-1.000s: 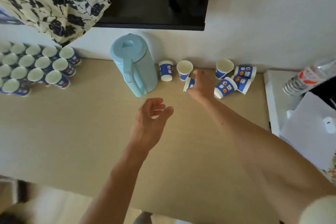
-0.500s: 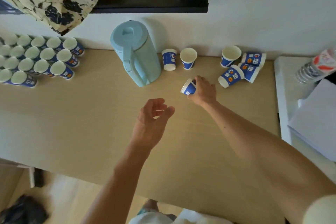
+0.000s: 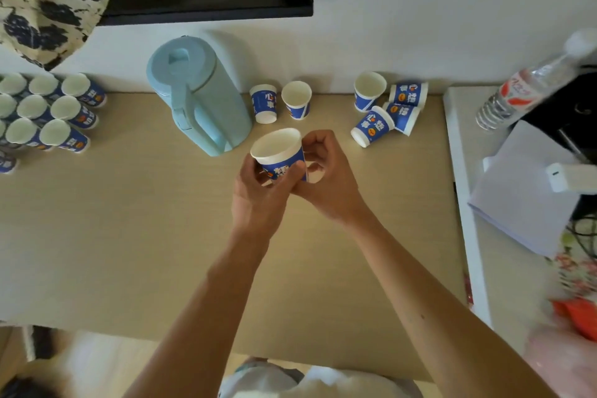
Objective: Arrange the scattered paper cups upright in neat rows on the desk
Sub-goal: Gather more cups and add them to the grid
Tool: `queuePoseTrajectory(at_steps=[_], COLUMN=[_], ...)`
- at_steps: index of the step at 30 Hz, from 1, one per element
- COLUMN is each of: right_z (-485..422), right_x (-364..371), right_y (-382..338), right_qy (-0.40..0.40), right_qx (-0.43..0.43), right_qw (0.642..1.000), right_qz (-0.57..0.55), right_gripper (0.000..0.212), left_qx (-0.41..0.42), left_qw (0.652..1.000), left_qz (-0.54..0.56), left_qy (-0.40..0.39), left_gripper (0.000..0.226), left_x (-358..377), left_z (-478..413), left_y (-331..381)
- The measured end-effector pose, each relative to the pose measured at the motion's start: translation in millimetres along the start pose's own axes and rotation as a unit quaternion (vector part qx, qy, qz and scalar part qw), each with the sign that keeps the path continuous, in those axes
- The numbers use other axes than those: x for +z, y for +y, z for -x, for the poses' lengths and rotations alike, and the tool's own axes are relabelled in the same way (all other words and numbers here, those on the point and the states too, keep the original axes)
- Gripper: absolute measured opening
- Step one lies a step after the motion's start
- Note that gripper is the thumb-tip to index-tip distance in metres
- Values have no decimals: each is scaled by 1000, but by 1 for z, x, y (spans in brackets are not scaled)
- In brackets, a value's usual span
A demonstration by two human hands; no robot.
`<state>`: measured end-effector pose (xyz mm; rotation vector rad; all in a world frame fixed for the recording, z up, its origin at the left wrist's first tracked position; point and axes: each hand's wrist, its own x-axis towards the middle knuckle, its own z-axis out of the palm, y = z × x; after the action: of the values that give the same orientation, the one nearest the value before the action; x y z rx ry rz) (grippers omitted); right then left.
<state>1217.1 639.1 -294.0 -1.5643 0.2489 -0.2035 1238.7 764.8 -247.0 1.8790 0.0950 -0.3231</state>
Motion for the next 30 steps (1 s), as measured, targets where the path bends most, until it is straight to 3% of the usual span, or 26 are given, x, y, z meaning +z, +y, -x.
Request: queuePoseTrajectory(at_steps=[5,7,10,12,15,20,23,26,30], right_z=[-3,-15,-42,-60,-90,-120,-130,-137,-133], right_x=[-32,-46,-67,-77,-83,-82,-79,-78,-76], right_y=[3,14,41,59,75,88,95,102,103], right_qy=[-34,72,274,331,387,421,426,420,404], right_qx=[53,124,259,309,300,365,374,387,378], right_qw=[997,984,918,883,865,827,823,821,833], right_qz=[-41,-105,-121,-121,-113,-79,-41,-9,-14], right_gripper=[73,62,55,64,66,92,96,90,63], left_qx=[13,3,0,1,2,4,2,1,5], left_qw=[1000,1000,1000,999,999,1000,1000,999,998], left_qz=[-9,-8,-2,4,9,-4,4,8,25], left_qy=[12,23,31,34,36,29,31,47,65], left_gripper=[42,41,45,49,52,54,53,53,52], left_x=[2,-2,-6,-6,-6,-7,-12,-21,-33], left_z=[-1,-3,-3,-1,2,10,11,11,14], left_y=[1,-1,-4,-5,-7,-13,-16,-18,-18])
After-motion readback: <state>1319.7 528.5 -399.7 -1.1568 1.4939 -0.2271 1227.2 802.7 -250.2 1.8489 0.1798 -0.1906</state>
